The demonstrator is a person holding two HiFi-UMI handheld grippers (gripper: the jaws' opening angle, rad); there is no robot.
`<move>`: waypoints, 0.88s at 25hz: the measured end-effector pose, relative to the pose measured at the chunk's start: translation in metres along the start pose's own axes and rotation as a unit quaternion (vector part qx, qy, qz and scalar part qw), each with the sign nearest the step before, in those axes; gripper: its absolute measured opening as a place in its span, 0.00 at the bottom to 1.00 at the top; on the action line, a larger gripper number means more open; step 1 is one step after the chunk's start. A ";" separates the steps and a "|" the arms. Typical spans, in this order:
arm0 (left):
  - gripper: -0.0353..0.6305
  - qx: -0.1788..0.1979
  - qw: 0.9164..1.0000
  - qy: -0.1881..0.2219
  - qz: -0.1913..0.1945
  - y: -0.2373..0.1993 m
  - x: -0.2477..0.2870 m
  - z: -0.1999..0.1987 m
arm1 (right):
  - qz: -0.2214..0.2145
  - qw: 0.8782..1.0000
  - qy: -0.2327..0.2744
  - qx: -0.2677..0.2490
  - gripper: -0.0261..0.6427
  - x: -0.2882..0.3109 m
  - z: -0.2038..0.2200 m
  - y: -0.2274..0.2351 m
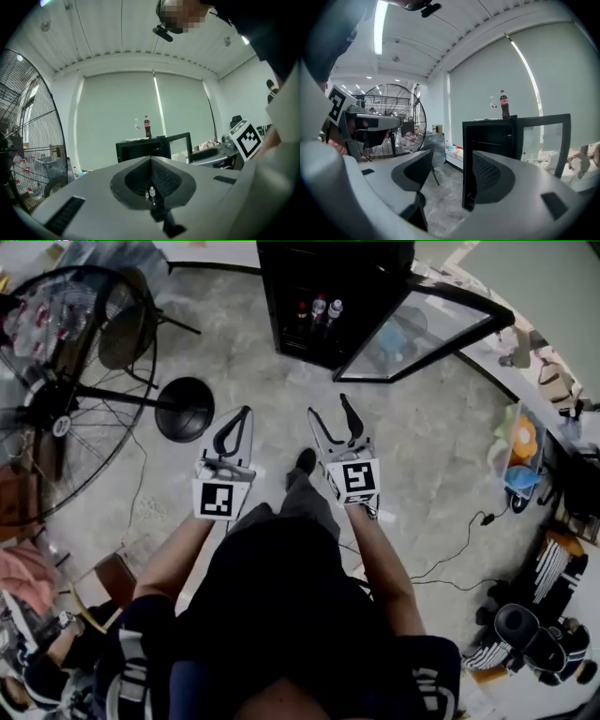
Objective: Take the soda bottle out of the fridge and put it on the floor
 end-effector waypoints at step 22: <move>0.09 0.008 1.000 -0.020 0.010 -0.064 0.182 0.133 | 0.003 0.999 -0.047 -0.006 0.46 0.199 0.140 0.096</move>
Point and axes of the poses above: the fingertips, and each gripper's own axes: x forward along the fingers, y to its right, z out of its underside, the point moved 5 cm from there along -x, backward along the fingers, and after that the axes turned 2 degrees about -z, right-handed, at the moved point
